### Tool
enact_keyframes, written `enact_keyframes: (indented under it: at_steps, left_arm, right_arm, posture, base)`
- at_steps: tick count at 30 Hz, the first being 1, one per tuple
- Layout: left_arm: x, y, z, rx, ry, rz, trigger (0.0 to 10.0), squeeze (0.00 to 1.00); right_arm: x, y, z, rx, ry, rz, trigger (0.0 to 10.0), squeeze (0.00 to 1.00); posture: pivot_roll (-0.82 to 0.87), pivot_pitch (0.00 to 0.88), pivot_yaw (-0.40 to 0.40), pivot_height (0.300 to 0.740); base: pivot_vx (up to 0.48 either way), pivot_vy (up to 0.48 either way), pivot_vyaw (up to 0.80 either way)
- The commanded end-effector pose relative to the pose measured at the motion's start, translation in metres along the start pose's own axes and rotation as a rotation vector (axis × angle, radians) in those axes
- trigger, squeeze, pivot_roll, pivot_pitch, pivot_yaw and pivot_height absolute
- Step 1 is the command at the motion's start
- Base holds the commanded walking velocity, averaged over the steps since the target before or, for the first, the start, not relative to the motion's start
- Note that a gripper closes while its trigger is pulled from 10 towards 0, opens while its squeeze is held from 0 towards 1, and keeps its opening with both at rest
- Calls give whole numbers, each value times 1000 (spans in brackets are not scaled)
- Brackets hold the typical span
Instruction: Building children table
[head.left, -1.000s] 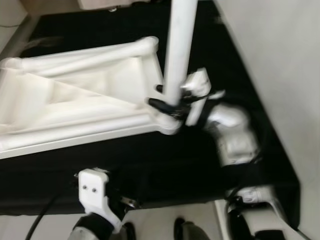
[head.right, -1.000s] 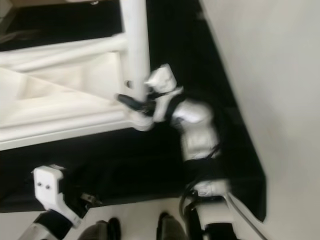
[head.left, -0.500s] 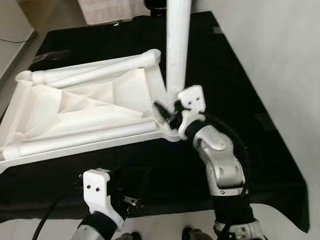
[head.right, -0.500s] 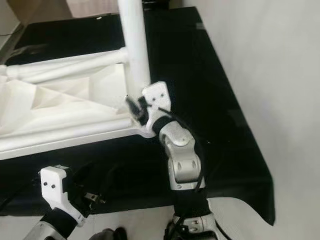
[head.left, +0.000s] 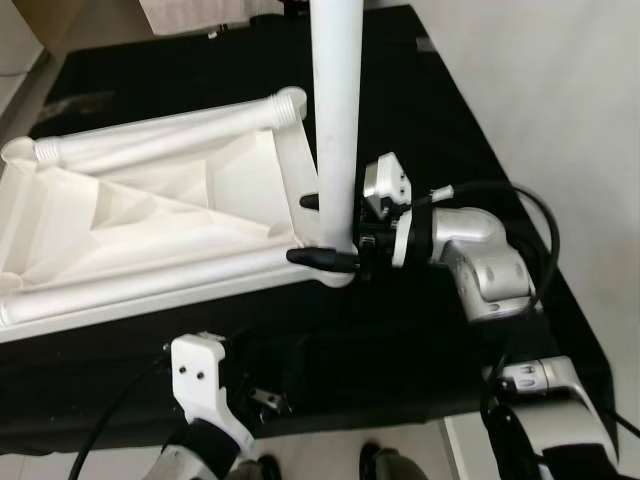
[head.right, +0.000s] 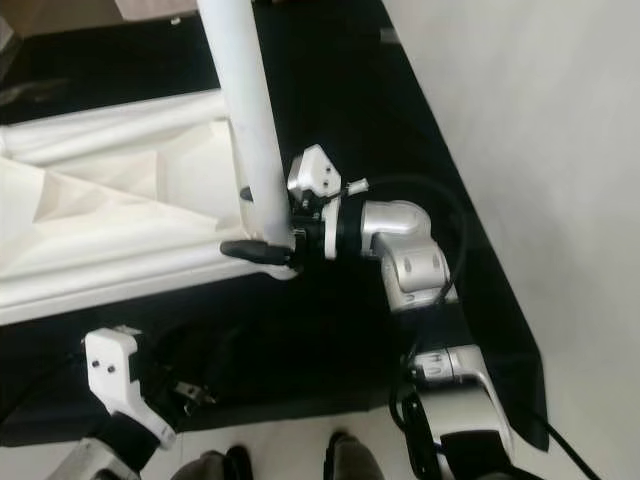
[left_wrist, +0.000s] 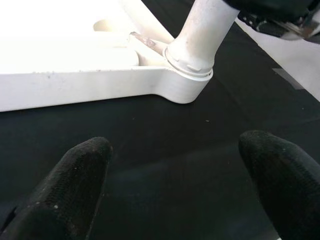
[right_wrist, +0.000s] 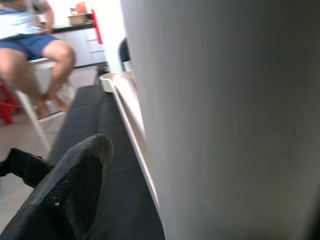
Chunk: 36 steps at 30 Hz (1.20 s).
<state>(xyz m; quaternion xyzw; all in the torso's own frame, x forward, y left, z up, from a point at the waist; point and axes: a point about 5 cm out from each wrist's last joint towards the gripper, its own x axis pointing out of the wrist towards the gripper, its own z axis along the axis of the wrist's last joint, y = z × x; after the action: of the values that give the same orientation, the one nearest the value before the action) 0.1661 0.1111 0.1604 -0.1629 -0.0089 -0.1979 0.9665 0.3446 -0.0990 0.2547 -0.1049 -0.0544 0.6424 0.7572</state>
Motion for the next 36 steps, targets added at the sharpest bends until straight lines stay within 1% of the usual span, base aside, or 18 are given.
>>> enact_keyframes:
  at_steps: [1, 3, 4, 5, 6, 17, 20, 21, 22, 23, 24, 25, 26, 27, 28, 29, 31, 36]
  left_arm:
    - [-4, 0, -2, 5, 13, 16, 10000, 0]
    - [-5, -1, -2, 6, 16, 16, 10000, 0]
    - [-5, -2, -2, 6, 18, 16, 10000, 0]
    - [-5, -2, -2, 6, 18, 16, 10000, 0]
    - [-6, -2, -2, 6, 19, 16, 10000, 0]
    - [-5, -3, -3, 4, 20, 16, 10000, 0]
    - [-5, -2, -3, 4, 19, 16, 10000, 0]
    - [-5, -2, -3, 5, 18, 16, 10000, 0]
    - [-5, -2, -3, 5, 18, 16, 10000, 0]
    - [-5, -2, -3, 5, 16, 17, 10000, 0]
    - [-6, 0, -1, 7, 15, 19, 10000, 0]
    - [-6, 0, -1, 7, 15, 19, 10000, 0]
    - [-7, 2, -1, 10, 14, 21, 10000, 0]
    - [-7, 2, -1, 10, 14, 21, 10000, 0]
    - [-6, 3, 0, 13, 16, 19, 10000, 0]
    - [-6, 5, -1, 15, 18, 18, 10000, 0]
    - [-5, 6, -2, 16, 21, 16, 10000, 0]
    - [-2, 5, -4, 13, 23, 8, 10000, 0]
  right_arm:
    - [4, -2, 3, 9, -35, 49, 10000, 0]
    - [6, -10, 10, 12, -57, 67, 10000, 0]
    - [6, -15, 12, 16, -67, 88, 3451, 0]
    - [6, -15, 12, 16, -67, 88, 3451, 0]
    - [5, -18, 14, 21, -74, 128, 0, 0]
    - [-4, -21, 13, 24, -83, 169, 0, 0]
    - [-8, -19, 3, 16, -51, 109, 0, 0]
    - [-6, -10, -11, 41, -7, 3, 0, 0]
    - [-6, -10, -11, 41, -7, 3, 0, 0]
    - [-6, -3, -21, 56, 22, -72, 0, 0]
    - [6, 6, -44, 95, 122, -330, 0, 0]
    - [6, 6, -44, 95, 122, -330, 0, 0]
    - [11, 29, -69, 185, 216, -581, 0, 0]
    - [11, 29, -69, 185, 216, -581, 0, 0]
    - [13, 48, -81, 200, 286, -767, 0, 0]
    - [17, 58, -82, 212, 299, -869, 0, 0]
    - [21, 61, -81, 215, 287, -886, 0, 0]
    - [33, 44, -69, 180, 235, -845, 0, 0]
  posture:
    - [62, 261, 21, 740]
    - [67, 264, 23, 740]
    - [69, 265, 23, 740]
    - [69, 265, 23, 740]
    - [71, 269, 23, 740]
    - [60, 270, 25, 740]
    - [49, 271, 16, 740]
    - [46, 274, 10, 740]
    - [46, 274, 10, 740]
    - [46, 274, 10, 740]
    - [31, 284, 11, 740]
    - [31, 284, 11, 740]
    - [14, 290, 18, 740]
    - [14, 290, 18, 740]
    - [34, 280, 31, 740]
    - [19, 262, 41, 740]
    - [17, 257, 44, 740]
    - [26, 243, 29, 740]
  base:
    - [0, 0, 0]
    - [0, 0, 0]
    - [0, 0, 0]
    - [0, 0, 0]
    - [0, 0, 0]
    - [0, 0, 0]
    - [0, 0, 0]
    - [0, 0, 0]
    - [0, 0, 0]
    - [0, 0, 0]
    - [0, 0, 0]
    - [0, 0, 0]
    - [0, 0, 0]
    - [0, 0, 0]
    - [0, 0, 0]
    - [0, 0, 0]
    - [0, 0, 0]
    - [0, 0, 0]
